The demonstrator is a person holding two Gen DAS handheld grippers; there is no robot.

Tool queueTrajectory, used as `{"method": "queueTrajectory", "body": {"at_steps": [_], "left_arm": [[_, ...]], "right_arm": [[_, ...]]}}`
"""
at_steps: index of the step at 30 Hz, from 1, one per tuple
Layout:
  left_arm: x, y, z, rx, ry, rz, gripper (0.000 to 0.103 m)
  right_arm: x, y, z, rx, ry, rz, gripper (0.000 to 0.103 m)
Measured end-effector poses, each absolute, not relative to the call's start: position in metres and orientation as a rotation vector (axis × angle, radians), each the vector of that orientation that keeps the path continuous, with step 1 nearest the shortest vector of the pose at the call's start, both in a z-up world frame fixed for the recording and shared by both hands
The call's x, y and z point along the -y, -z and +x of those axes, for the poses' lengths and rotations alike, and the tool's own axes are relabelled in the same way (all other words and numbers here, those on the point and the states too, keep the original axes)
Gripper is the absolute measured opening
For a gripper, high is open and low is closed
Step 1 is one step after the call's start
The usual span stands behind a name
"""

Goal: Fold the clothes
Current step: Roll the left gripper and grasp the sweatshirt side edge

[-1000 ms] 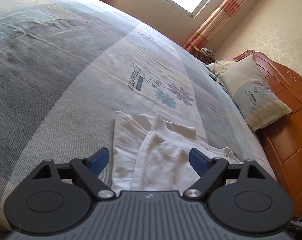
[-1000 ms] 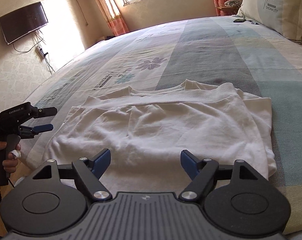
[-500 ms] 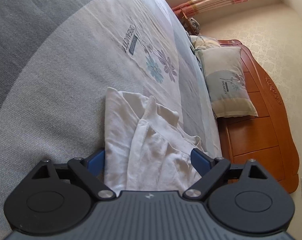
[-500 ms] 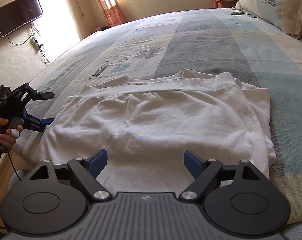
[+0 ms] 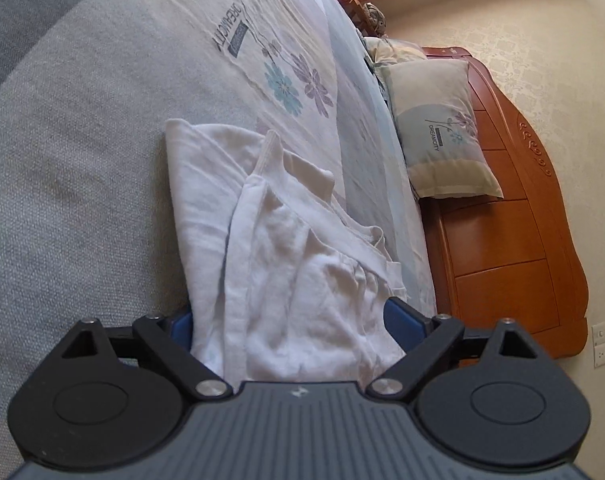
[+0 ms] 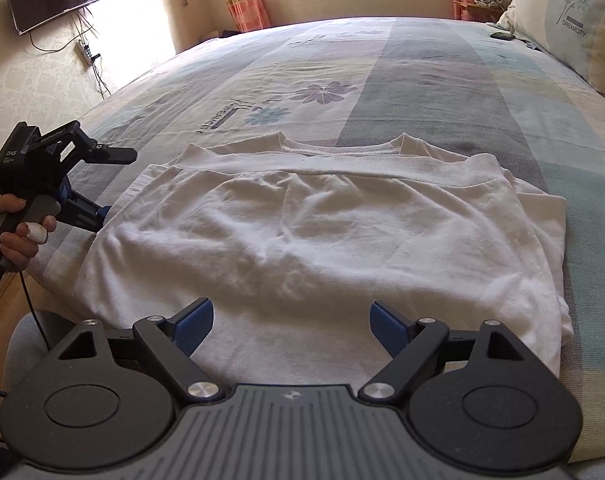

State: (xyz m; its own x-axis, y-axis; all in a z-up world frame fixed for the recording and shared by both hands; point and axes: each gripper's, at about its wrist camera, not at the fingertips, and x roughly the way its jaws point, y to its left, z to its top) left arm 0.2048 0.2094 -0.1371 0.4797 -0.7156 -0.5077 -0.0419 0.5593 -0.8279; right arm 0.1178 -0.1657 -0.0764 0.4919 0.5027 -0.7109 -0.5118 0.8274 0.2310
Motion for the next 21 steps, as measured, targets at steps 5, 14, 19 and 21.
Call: {"method": "queueTrajectory", "body": {"at_steps": [5,14,19,21], "left_arm": [[-0.209,0.142,0.235,-0.986,0.492,-0.928,0.092],[-0.205,0.143,0.216,-1.03,0.551,-0.948,0.093],[-0.195,0.143,0.232,-1.06,0.585,-0.873,0.093],[-0.191,0.144,0.246,-1.051,0.578,-0.874,0.093]], "right_arm": [[0.167,0.072,0.116,-0.84,-0.621,0.01,0.089],[0.168,0.066,0.111,-0.814,-0.641,0.02,0.09],[0.174,0.072,0.113,-0.829,-0.638,0.051,0.09],[0.174,0.074,0.114,-0.833,-0.639,0.063,0.09]]}}
